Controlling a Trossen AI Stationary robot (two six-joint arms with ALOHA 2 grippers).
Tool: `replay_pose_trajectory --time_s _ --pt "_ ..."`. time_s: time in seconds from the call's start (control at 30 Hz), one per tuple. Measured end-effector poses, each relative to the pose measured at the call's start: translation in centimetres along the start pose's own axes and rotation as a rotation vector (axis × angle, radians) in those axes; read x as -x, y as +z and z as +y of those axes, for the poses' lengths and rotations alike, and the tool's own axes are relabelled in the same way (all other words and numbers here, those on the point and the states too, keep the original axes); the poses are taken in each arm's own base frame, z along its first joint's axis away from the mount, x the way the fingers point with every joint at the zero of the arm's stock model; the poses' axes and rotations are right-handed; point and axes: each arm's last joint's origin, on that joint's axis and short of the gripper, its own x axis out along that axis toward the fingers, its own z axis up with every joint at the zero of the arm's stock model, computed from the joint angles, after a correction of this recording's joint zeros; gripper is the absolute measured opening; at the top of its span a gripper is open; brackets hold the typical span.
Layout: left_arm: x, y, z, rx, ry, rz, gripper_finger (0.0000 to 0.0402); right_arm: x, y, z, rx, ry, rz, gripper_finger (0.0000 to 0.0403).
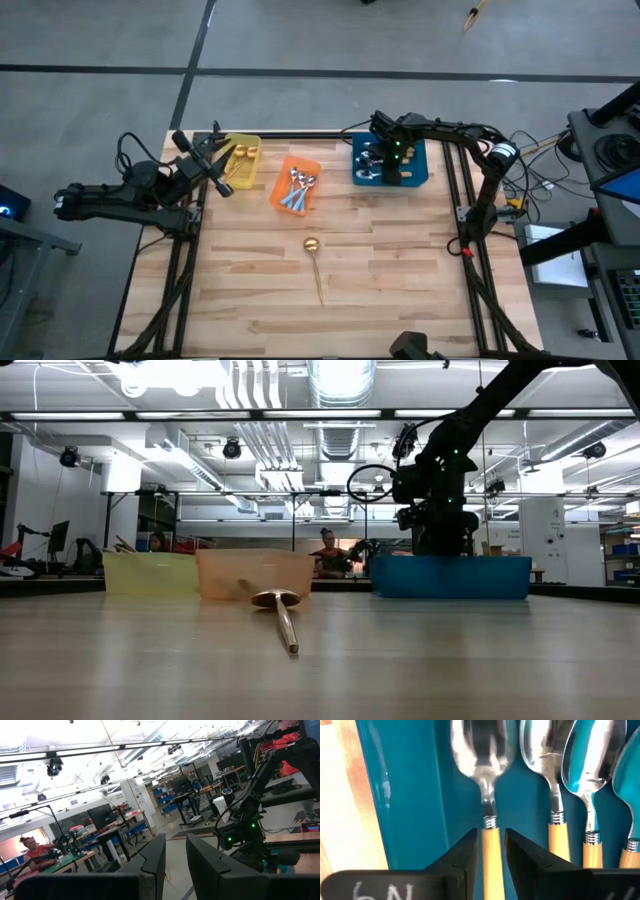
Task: Sort silverware by color (type)
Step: Put the yellow spoon into the blue bin
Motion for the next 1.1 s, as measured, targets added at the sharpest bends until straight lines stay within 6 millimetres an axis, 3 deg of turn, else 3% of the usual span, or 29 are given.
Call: replay_pose_trajectory --time_s 0.43,0.67,1.1 --pt "0.0 0.0 0.0 0.000 0.000 0.000 0.0059 0.8 0.7 -0.3 -0.049 -0.021 -0.029 0.0059" --pt "0.0 0.0 0.0 0.000 0.000 0.000 0.0059 2.1 2.1 -1.4 -0.282 -0.157 -0.118 0.0041" --pt "0.0 0.0 0.0 0.004 0.000 0.000 0.0059 1.6 2.9 -2.2 -0.501 -0.208 -0.281 0.0009"
